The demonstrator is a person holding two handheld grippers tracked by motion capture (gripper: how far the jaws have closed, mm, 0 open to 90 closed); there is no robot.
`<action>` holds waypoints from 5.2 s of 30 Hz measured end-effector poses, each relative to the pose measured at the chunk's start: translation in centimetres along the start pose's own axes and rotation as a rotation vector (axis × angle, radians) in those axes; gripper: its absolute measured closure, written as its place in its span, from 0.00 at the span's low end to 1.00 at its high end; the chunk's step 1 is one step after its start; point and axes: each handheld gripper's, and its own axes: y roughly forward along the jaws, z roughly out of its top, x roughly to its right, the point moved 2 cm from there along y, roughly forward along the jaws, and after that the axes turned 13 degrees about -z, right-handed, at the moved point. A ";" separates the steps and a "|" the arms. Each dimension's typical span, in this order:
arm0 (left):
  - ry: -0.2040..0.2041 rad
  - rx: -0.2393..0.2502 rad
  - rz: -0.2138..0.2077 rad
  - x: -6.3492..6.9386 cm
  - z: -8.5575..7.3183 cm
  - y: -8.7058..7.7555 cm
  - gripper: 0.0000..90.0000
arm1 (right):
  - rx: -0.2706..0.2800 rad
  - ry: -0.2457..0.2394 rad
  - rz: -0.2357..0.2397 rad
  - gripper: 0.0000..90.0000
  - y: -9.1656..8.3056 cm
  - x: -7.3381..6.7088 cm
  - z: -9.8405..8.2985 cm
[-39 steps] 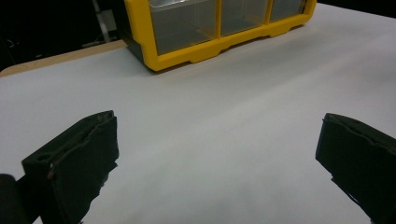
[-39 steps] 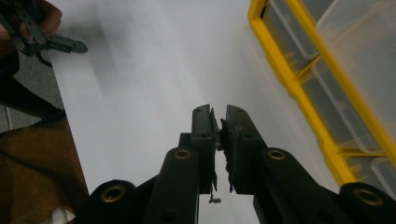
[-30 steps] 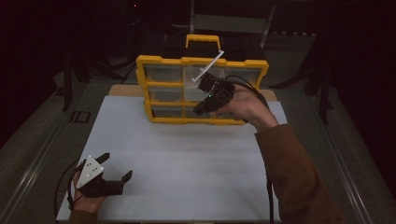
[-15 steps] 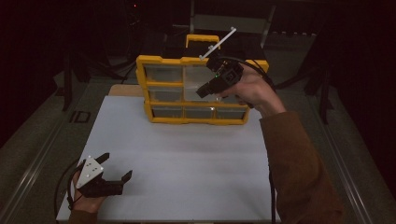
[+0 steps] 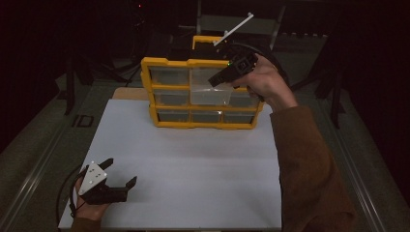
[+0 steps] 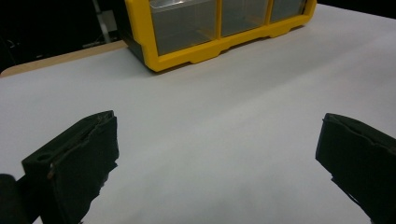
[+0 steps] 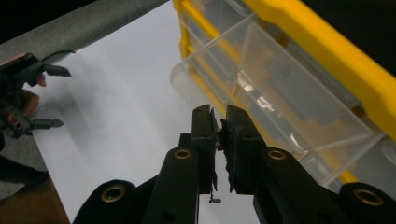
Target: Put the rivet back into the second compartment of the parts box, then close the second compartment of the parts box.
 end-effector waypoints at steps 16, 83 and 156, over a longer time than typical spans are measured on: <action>-0.001 0.000 -0.001 0.0 0.0 0.0 0.00 | -0.043 0.088 -0.108 0.92 0.7 1.8 0.2; -0.004 -0.002 -0.001 0.1 -0.1 0.0 0.00 | -0.031 -0.085 -0.039 0.87 1.6 -2.2 -5.1; -0.002 -0.002 0.002 0.0 -0.1 -0.1 0.00 | 0.131 0.109 -0.208 1.00 8.6 0.5 -4.5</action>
